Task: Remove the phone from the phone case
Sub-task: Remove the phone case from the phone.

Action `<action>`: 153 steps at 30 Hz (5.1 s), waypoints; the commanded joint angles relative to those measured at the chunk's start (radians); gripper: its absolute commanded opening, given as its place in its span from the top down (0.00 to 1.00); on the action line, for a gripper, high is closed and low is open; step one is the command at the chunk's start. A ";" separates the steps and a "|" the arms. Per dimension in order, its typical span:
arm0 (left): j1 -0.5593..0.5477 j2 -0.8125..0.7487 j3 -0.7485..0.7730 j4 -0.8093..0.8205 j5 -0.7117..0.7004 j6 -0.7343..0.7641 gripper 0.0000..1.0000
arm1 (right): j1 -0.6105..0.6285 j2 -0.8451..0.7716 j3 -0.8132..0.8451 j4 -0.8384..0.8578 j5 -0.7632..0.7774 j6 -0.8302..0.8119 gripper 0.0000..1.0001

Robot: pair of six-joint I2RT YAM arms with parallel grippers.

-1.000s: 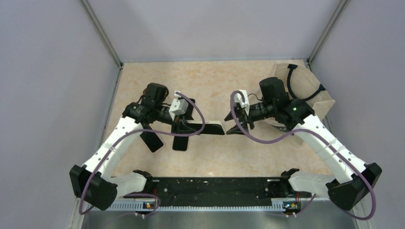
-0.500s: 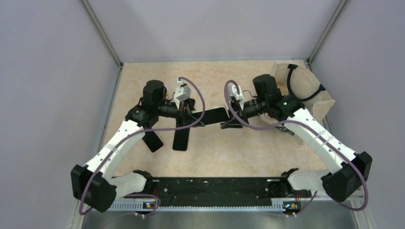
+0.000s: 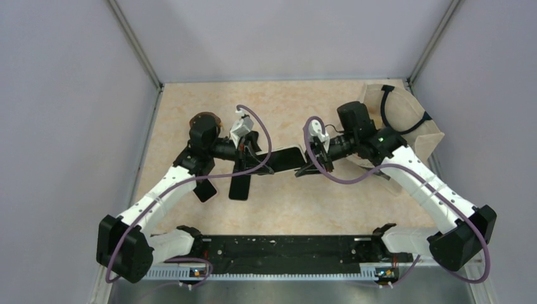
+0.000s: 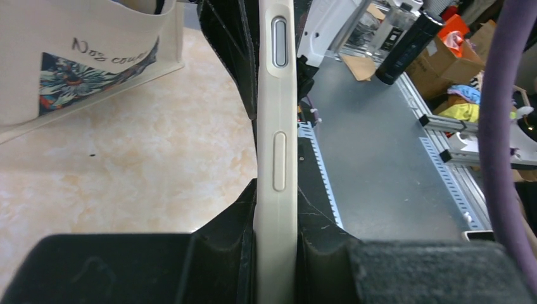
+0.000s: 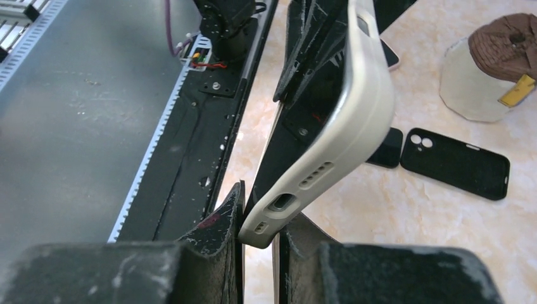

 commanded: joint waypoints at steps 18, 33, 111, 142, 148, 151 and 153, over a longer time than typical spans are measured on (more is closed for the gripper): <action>-0.104 0.050 -0.038 0.090 0.172 -0.053 1.00 | 0.043 0.071 0.236 -0.268 -0.168 -0.426 1.00; -0.158 0.080 0.070 -0.415 0.170 0.373 1.00 | 0.059 0.102 0.292 -0.332 -0.177 -0.500 1.00; -0.384 0.039 0.183 -0.955 -0.426 1.055 1.00 | 0.036 0.317 0.249 0.167 0.264 0.310 1.00; -0.140 -0.010 0.138 -0.742 -0.270 0.788 1.00 | -0.045 -0.029 0.107 -0.084 0.159 0.063 0.57; -0.123 0.007 0.145 -0.699 -0.263 0.723 1.00 | -0.045 -0.064 0.144 -0.132 -0.009 0.034 0.51; -0.118 0.023 0.148 -0.681 -0.255 0.695 1.00 | -0.043 -0.050 0.168 -0.131 -0.079 0.033 0.52; -0.118 0.030 0.148 -0.670 -0.251 0.679 1.00 | -0.044 -0.041 0.185 -0.129 -0.115 0.031 0.53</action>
